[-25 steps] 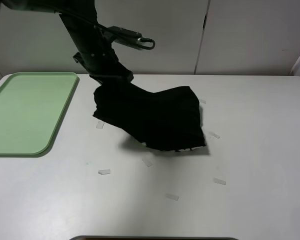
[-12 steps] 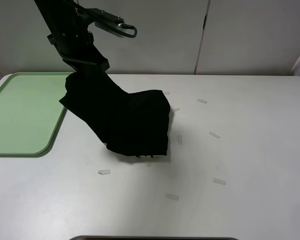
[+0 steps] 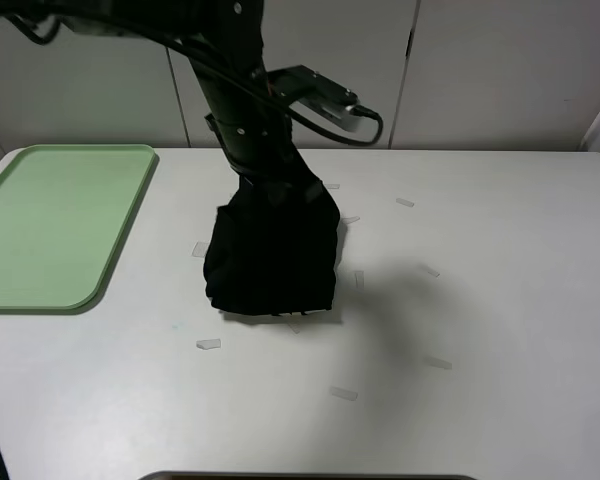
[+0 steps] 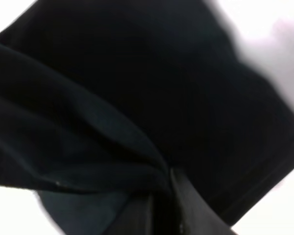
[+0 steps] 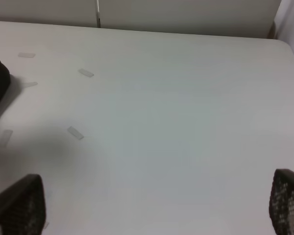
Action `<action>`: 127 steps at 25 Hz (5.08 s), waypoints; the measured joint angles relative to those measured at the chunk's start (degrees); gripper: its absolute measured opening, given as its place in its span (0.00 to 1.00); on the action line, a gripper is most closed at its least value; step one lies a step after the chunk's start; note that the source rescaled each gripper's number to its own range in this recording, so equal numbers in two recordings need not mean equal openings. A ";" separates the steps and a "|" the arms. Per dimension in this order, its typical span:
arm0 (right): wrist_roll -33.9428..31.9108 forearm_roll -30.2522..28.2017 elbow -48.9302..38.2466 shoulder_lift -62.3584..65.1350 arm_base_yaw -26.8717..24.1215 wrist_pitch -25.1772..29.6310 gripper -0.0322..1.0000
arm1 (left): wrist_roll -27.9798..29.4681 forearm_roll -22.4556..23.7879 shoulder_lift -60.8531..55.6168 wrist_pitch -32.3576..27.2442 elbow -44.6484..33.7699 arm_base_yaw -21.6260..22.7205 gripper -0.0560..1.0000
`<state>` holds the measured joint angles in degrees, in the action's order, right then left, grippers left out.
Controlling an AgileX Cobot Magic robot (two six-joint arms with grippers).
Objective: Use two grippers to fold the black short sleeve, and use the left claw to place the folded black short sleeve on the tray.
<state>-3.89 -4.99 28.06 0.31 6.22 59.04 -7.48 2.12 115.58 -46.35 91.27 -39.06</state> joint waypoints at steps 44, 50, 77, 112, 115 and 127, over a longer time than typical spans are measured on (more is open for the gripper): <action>0.00 0.00 0.00 0.00 0.00 0.00 1.00 | 1.17 -8.44 7.47 7.55 0.01 0.00 1.00; 0.00 0.00 0.00 0.00 0.00 0.00 1.00 | 1.07 -9.36 12.32 11.31 0.01 0.00 1.00; 0.00 0.00 0.00 0.00 0.00 0.00 1.00 | 9.32 -8.58 2.83 -9.42 4.02 8.99 1.00; 0.00 0.00 0.00 0.00 0.00 0.00 1.00 | 14.53 -19.30 7.72 22.60 -15.25 6.12 0.67; 0.00 0.00 0.00 0.00 0.00 0.00 1.00 | 13.74 -19.30 7.72 22.53 -15.25 6.12 0.55; 0.00 0.00 0.00 0.00 0.00 0.00 1.00 | 12.94 -9.73 2.28 11.44 -15.26 8.96 0.49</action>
<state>-3.89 -4.99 28.06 0.31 6.22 59.04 5.46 -7.61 117.86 -34.91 76.01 -30.10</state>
